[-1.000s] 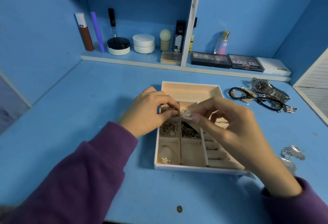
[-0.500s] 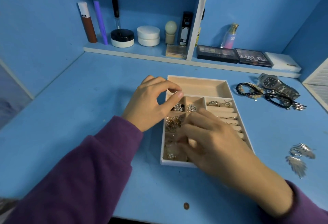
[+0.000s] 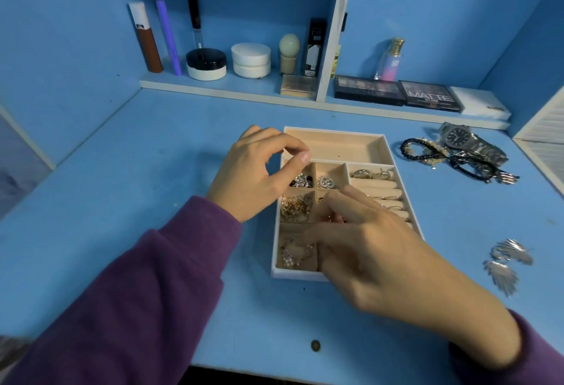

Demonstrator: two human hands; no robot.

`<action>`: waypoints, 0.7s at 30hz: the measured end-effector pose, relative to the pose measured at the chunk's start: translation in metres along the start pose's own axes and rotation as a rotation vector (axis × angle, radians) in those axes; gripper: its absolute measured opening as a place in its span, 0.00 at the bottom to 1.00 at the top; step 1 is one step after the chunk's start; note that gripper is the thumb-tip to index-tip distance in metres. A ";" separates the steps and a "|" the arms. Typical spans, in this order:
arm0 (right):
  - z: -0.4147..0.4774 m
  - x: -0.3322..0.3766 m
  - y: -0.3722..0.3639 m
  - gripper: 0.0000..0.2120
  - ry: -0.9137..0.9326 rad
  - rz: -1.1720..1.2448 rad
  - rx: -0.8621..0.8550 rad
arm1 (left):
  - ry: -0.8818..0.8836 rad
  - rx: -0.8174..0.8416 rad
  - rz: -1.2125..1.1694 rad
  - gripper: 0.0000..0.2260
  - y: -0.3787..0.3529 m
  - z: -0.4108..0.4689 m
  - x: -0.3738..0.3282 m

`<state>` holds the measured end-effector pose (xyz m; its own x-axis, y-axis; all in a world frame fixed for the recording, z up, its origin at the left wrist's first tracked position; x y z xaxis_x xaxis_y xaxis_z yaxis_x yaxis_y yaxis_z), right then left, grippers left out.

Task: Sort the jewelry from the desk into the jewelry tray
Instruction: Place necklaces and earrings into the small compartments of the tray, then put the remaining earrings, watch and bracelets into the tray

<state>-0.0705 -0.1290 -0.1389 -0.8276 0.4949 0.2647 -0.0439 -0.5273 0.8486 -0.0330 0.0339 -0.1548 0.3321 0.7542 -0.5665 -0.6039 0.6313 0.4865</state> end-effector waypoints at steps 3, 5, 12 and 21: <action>-0.004 -0.018 0.012 0.13 -0.093 0.052 -0.121 | -0.018 0.058 0.015 0.13 0.000 0.005 -0.009; -0.011 -0.038 0.022 0.12 -0.194 0.067 -0.194 | -0.057 0.135 0.028 0.13 -0.002 0.009 -0.021; -0.060 -0.119 0.068 0.07 -0.611 0.019 -0.211 | -0.220 0.432 0.023 0.09 -0.040 0.022 -0.093; -0.115 -0.158 0.097 0.07 -0.846 -0.057 -0.206 | -0.339 0.736 0.042 0.09 -0.126 0.009 -0.152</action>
<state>-0.0079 -0.3377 -0.1514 -0.1310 0.8283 0.5448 -0.2403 -0.5597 0.7931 0.0000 -0.1585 -0.1242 0.5926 0.7190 -0.3631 -0.0281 0.4690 0.8828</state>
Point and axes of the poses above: each hand's wrist, its own z-axis towards the middle knuckle, its own y-axis out of the back of the hand, x = y × z, the point moved 3 cm from there along z, towards the middle knuckle, and after that the axes turned 15 degrees about -x, right-handed, at the moved point
